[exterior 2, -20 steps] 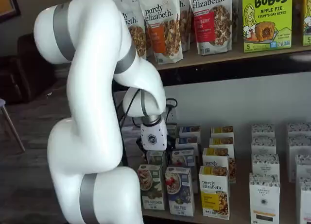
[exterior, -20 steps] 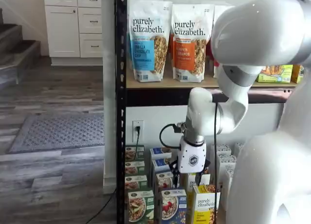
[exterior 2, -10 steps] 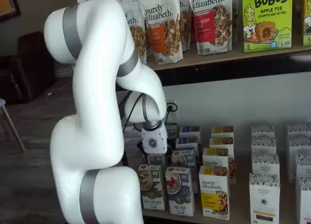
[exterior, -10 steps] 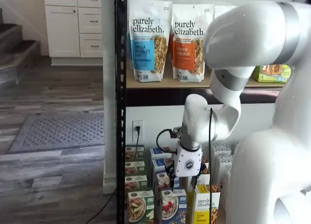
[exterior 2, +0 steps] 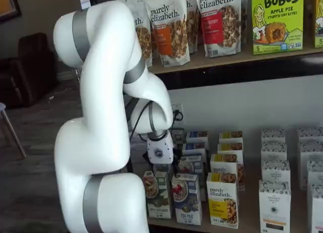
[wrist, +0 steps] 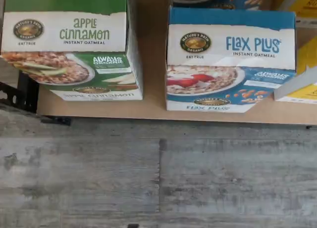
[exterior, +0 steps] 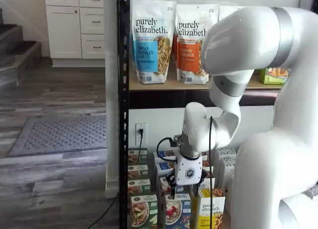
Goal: Pick up the blue and white box that is on the bottom shelf, the second box from the left
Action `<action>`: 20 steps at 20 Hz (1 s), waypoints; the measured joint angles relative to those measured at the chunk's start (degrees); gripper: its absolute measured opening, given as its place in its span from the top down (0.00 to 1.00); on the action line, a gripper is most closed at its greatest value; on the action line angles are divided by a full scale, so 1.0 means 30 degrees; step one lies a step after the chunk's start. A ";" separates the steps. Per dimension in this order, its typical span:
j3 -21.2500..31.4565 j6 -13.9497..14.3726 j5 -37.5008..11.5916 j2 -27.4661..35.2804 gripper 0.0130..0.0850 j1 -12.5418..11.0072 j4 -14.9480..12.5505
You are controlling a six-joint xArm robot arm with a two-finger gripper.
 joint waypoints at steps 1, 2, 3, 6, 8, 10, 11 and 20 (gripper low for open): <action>-0.0015 0.0053 -0.0145 0.0089 0.00 0.0052 -0.0010; -0.0022 -0.0047 -0.0296 0.0172 0.00 0.0099 0.0142; -0.0044 -0.0269 -0.0449 0.0281 0.00 0.0142 0.0419; -0.0142 -0.1075 -0.0851 0.0679 0.00 0.0215 0.1338; -0.0201 -0.1236 -0.1088 0.0949 0.00 0.0204 0.1482; -0.0271 -0.1223 -0.1288 0.1236 0.00 0.0152 0.1420; -0.0331 -0.1153 -0.1325 0.1395 0.00 0.0119 0.1311; -0.0878 -0.1326 -0.2659 0.2964 0.00 -0.0134 0.1182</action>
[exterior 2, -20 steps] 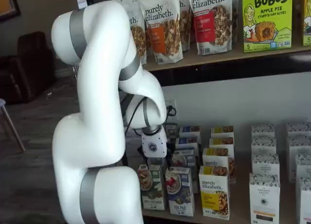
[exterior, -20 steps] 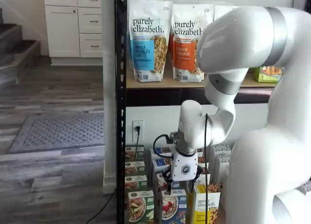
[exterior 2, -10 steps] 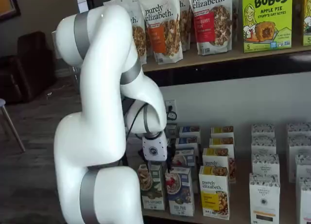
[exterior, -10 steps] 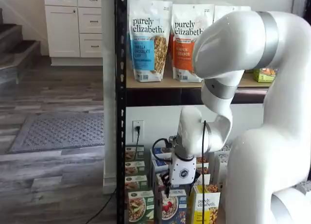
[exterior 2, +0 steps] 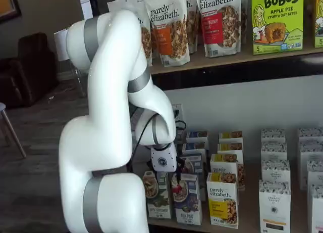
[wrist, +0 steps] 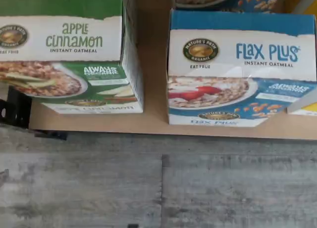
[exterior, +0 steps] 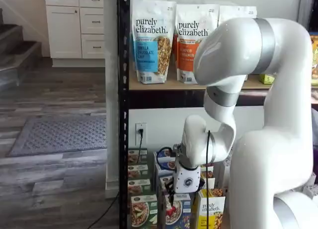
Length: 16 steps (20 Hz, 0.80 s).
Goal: Pick up the blue and white box that is on the bottom shelf, the second box from the left
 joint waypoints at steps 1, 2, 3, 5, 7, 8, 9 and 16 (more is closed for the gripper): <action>-0.0090 -0.0163 -0.0131 0.0174 0.00 0.0016 0.0179; -0.0195 -0.0281 -0.0231 0.0349 0.00 0.0036 0.0314; -0.0318 -0.0329 -0.0299 0.0534 0.00 0.0046 0.0370; -0.0575 -0.0152 -0.0418 0.0888 0.00 0.0027 0.0165; -0.0867 0.0308 -0.0633 0.1290 0.00 -0.0066 -0.0397; -0.1032 0.0580 -0.0776 0.1515 0.00 -0.0141 -0.0742; -0.1186 0.0779 -0.0884 0.1713 0.00 -0.0212 -0.1017; -0.2185 0.2567 -0.1071 0.2716 0.00 -0.0817 -0.3439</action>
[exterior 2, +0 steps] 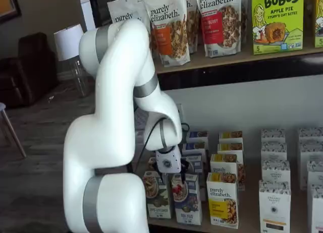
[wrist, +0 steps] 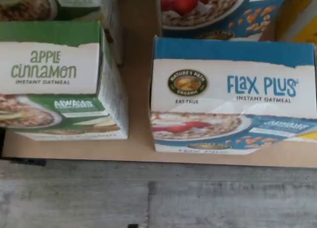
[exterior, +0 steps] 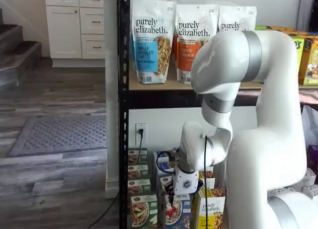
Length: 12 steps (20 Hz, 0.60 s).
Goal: Pick up the blue and white box that is on the bottom shelf, the second box from the left
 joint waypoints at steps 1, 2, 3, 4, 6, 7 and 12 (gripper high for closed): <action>-0.0131 0.0019 0.0008 0.0116 0.00 -0.0044 -0.0066; -0.0241 -0.0086 0.0003 0.0220 0.00 -0.0064 0.0016; -0.0356 -0.0225 0.0000 0.0319 0.00 -0.0082 0.0138; -0.0486 -0.0277 0.0001 0.0435 0.00 -0.0112 0.0163; -0.0764 -0.0090 0.0050 0.0663 0.00 -0.0194 -0.0108; -0.0886 0.0029 0.0053 0.0766 0.00 -0.0234 -0.0269; -0.1405 -0.0221 -0.0047 0.1215 0.00 -0.0341 -0.0128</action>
